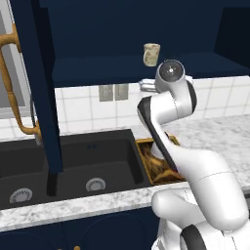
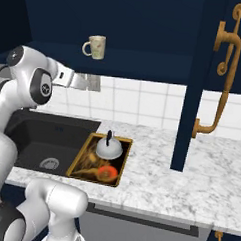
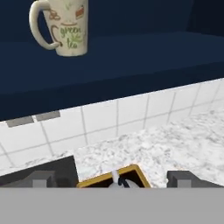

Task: Pick the kettle from the counter and place it on the tray. Then pick the mug from the cabinet and place it on the tray. Then close the cabinet doors.

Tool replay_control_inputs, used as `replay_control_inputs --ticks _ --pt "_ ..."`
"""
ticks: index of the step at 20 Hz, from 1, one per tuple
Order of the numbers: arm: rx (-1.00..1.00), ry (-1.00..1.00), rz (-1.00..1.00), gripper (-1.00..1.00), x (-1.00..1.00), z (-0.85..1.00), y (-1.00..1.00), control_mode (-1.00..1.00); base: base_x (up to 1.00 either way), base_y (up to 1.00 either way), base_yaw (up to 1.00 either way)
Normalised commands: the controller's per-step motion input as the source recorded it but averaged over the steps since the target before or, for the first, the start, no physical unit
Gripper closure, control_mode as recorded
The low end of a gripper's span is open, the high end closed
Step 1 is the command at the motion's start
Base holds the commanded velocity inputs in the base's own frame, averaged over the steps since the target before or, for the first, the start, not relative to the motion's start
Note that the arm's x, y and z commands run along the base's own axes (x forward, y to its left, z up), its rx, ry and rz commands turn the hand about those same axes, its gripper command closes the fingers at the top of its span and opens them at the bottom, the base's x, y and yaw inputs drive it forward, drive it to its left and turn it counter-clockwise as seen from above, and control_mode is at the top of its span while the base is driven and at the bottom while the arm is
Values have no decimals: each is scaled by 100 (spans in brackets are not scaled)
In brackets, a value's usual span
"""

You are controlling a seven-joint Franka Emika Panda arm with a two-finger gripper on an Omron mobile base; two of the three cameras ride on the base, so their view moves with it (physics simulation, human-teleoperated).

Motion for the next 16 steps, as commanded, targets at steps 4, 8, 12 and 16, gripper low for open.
replay_control_inputs --ticks 4,8,12,16 --pt "0 0 -13 -100 1 58 16 -100 0 0 0" --pt "4 0 -14 -100 16 46 9 -100 0 0 0" --pt "9 -6 -17 -100 36 10 3 -100 0 0 0" --pt "15 -8 -11 -100 53 1 15 -100 0 0 0"
